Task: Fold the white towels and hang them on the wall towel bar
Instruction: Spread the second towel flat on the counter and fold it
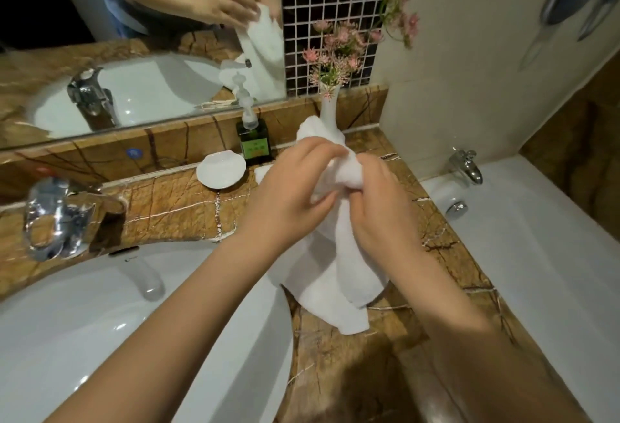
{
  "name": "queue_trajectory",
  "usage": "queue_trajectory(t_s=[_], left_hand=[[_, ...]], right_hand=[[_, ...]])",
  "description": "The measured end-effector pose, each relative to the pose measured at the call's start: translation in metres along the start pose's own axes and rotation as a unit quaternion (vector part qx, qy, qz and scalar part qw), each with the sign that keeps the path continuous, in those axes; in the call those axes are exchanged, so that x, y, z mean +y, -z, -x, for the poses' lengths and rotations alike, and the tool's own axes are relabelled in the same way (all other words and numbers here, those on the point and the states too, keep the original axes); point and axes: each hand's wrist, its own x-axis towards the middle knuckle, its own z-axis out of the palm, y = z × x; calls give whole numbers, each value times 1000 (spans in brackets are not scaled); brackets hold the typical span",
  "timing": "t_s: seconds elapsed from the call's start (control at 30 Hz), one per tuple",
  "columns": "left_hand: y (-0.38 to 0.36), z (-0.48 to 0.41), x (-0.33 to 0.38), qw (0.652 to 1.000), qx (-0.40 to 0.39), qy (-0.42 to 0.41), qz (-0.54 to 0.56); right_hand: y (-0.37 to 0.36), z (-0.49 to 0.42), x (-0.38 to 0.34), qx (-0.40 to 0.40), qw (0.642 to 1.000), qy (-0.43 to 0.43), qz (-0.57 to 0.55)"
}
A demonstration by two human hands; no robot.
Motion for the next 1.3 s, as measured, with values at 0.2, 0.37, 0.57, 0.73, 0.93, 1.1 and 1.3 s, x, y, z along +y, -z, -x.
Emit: queue_trajectory(t_s=[0.2,0.37,0.57,0.73,0.93,1.1,1.3], left_hand=[[12,-1,-14,986,-68,144,50],[17,-14,-8,955,-23,191,223],[42,-17,18,923,31,169,343],[71,0,28,929,40,186,318],[105,41,36,963,15,193,186],[139,98,53,968,30,201,146],[175,197,66,948,33,283,142]], right_hand=[[44,-24,-7,56,986,-15,-155],[84,-38,-29,44,927,9,-371],[93,-41,-42,28,876,-16,-481],[95,-30,-60,29,841,-38,-538],[88,2,-93,19,834,-47,-549],[74,39,-127,10,838,-58,-543],[44,109,-179,-35,840,-83,-534]])
